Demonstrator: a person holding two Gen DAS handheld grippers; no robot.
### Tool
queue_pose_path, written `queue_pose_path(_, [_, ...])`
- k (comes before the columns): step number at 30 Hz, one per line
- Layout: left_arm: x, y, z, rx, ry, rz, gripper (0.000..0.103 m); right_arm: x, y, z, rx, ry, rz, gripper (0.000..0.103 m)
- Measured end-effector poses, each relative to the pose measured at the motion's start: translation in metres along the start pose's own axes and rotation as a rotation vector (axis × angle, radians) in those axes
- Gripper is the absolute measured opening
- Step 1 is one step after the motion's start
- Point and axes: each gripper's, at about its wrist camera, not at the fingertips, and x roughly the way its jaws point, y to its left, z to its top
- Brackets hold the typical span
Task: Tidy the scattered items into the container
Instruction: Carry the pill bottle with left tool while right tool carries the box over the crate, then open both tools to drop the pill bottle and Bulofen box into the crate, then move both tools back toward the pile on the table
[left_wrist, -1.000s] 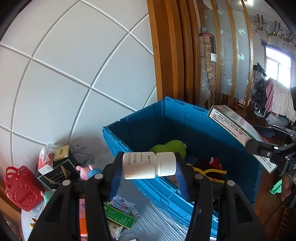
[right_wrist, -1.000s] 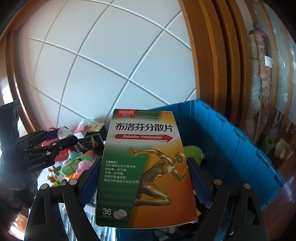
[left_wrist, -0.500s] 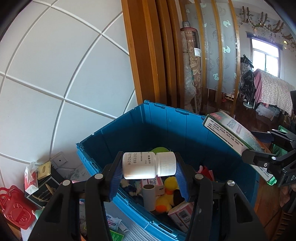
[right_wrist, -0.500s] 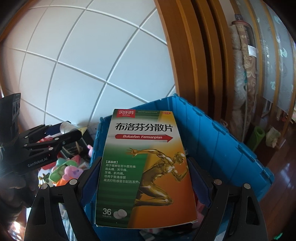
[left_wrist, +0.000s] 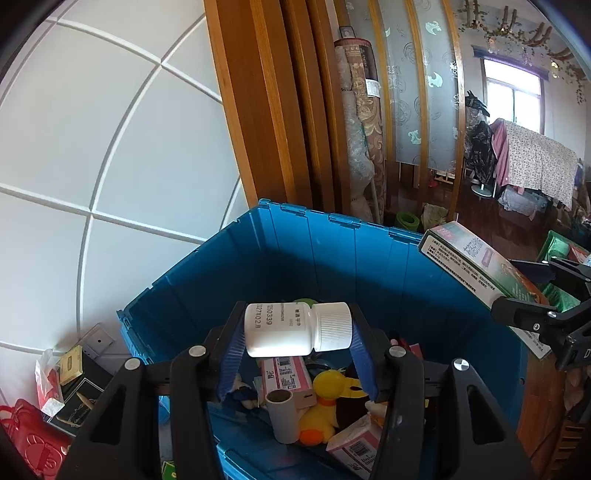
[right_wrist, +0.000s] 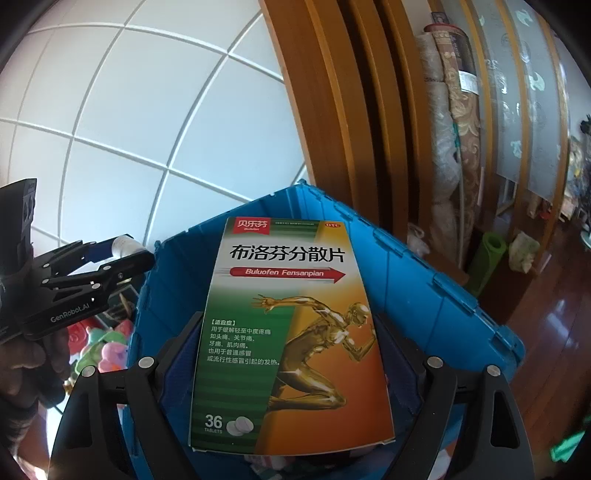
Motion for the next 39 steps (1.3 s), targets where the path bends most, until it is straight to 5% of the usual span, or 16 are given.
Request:
queue_pose_path(10, [0.011,0.005,0.008,-0.052,0.004,0.019,0.053,0.006,-0.007,0.008,0.006,-0.015,-0.006,0.090])
queue_pose_path(12, [0.014,0.010,0.009,-0.087,0.033,0.051,0.092,0.007,-0.005,0.010,0.001,-0.019,-0.006,0.102])
queue_pose_path(13, [0.014,0.013,0.008,-0.104,0.032,0.072,0.103,0.009,-0.005,0.010,-0.003,-0.017,-0.012,0.103])
queue_pose_path(27, [-0.018,0.054,-0.032,-0.189,0.077,0.127,0.103,0.008,0.035,0.000,-0.052,0.001,0.047,0.103])
queue_pose_path(39, [-0.075,0.088,-0.123,-0.297,0.128,0.182,0.103,0.012,0.115,-0.026,-0.153,0.047,0.161,0.103])
